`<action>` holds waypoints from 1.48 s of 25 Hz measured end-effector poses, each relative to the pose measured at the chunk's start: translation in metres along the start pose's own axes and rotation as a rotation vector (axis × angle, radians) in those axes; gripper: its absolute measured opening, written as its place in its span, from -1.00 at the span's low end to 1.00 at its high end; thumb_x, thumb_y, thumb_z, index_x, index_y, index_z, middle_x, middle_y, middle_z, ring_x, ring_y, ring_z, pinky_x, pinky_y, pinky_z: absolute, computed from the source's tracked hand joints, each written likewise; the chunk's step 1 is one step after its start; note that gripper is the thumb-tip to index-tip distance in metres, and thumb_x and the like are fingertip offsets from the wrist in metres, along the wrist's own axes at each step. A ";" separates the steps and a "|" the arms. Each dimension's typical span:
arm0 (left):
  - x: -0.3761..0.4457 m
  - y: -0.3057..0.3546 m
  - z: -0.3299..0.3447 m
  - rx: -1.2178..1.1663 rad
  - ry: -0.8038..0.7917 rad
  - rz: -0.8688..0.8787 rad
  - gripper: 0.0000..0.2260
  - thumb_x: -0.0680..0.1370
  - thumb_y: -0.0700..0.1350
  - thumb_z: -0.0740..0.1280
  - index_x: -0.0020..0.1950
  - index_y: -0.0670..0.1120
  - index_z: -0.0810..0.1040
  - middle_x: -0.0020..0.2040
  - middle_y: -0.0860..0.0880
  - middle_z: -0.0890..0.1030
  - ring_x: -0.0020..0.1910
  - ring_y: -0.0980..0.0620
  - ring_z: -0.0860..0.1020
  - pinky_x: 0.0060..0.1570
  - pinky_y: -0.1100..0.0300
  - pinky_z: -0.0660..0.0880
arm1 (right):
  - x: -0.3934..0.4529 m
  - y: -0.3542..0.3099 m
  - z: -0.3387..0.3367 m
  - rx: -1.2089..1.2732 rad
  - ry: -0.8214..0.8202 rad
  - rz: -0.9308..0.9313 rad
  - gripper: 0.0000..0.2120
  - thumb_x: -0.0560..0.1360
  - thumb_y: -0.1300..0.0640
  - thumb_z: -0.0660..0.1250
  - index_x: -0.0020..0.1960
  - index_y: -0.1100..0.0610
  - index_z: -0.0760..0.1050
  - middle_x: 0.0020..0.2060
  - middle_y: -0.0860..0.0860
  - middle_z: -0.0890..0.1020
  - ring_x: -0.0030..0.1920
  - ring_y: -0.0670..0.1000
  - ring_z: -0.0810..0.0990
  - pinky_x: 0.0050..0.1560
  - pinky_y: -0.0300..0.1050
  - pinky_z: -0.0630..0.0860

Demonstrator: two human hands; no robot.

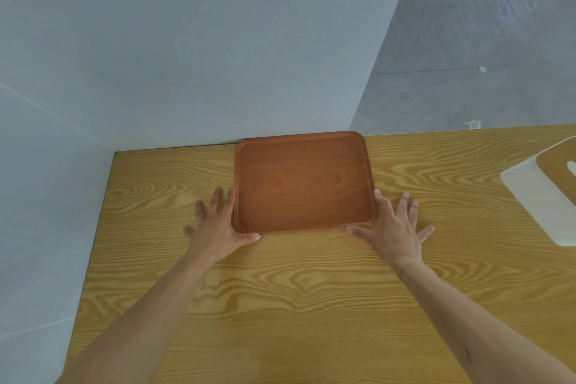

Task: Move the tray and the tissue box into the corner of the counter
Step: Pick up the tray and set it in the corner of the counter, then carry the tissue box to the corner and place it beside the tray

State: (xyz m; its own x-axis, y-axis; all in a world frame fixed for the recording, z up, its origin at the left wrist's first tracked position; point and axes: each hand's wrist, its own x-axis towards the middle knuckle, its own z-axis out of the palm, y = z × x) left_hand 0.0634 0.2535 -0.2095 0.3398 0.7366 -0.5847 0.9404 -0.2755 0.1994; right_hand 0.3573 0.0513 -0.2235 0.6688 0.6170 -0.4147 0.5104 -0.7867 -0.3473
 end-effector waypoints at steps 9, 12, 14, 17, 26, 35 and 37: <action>0.003 -0.017 -0.002 -0.011 0.019 0.005 0.12 0.27 0.48 0.39 0.55 0.24 -0.29 0.62 0.15 -0.22 0.59 -0.15 -0.19 0.30 -0.54 0.18 | -0.001 -0.001 -0.001 -0.025 -0.019 -0.036 -0.11 0.30 -0.53 0.31 0.52 -0.43 0.02 0.65 0.22 -0.11 0.61 0.28 -0.25 0.38 0.65 -0.15; 0.005 -0.018 -0.004 -0.035 0.008 0.007 0.13 0.27 0.46 0.42 0.56 0.23 -0.28 0.62 0.14 -0.22 0.58 -0.16 -0.20 0.33 -0.51 0.18 | -0.001 0.000 -0.003 -0.036 -0.024 -0.052 -0.13 0.33 -0.52 0.30 0.53 -0.44 0.01 0.65 0.21 -0.11 0.61 0.28 -0.24 0.38 0.65 -0.14; 0.005 -0.018 -0.002 -0.030 0.019 0.013 0.13 0.27 0.45 0.42 0.56 0.22 -0.27 0.62 0.14 -0.21 0.58 -0.17 -0.19 0.33 -0.50 0.18 | 0.000 0.000 -0.004 -0.040 -0.032 -0.055 -0.14 0.34 -0.52 0.30 0.53 -0.44 0.00 0.65 0.20 -0.11 0.61 0.28 -0.24 0.39 0.65 -0.13; 0.004 -0.015 -0.003 -0.029 0.013 0.004 0.12 0.30 0.42 0.44 0.57 0.20 -0.27 0.62 0.12 -0.21 0.58 -0.18 -0.18 0.37 -0.46 0.17 | 0.000 0.001 -0.008 -0.097 -0.067 -0.054 -0.13 0.37 -0.52 0.27 0.54 -0.44 -0.09 0.65 0.20 -0.15 0.61 0.28 -0.25 0.39 0.64 -0.09; -0.029 -0.008 -0.026 -0.079 -0.053 0.078 -0.19 0.44 0.30 0.40 0.58 0.15 0.13 0.52 -0.09 0.33 0.44 -0.13 0.36 0.35 -0.12 0.36 | -0.040 0.003 -0.049 -0.206 -0.195 -0.109 -0.24 0.52 -0.35 0.27 0.62 -0.16 0.08 0.63 0.02 0.20 0.62 0.17 0.04 0.50 0.43 0.12; -0.118 0.016 -0.044 -0.044 -0.203 0.411 -0.29 0.48 0.31 0.37 0.52 0.00 0.32 0.52 -0.03 0.36 0.47 -0.03 0.34 0.44 0.05 0.27 | -0.171 0.008 -0.105 -0.294 -0.023 -0.204 -0.51 0.57 -0.33 0.19 0.38 -0.12 0.50 0.37 -0.01 0.55 0.41 0.07 0.43 0.36 0.12 0.37; -0.136 0.036 -0.049 -0.003 -0.162 0.518 -0.34 0.49 0.29 0.36 0.50 -0.01 0.36 0.48 -0.03 0.42 0.43 0.00 0.39 0.41 0.07 0.32 | -0.200 0.014 -0.113 -0.293 0.016 -0.201 -0.53 0.57 -0.32 0.19 0.38 -0.14 0.48 0.36 -0.02 0.56 0.40 0.07 0.45 0.35 0.10 0.38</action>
State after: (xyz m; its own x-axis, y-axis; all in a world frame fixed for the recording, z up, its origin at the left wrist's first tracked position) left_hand 0.0512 0.1736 -0.0841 0.7525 0.4003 -0.5229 0.6505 -0.5757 0.4955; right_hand 0.2920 -0.0861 -0.0500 0.5465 0.7614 -0.3487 0.7644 -0.6236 -0.1638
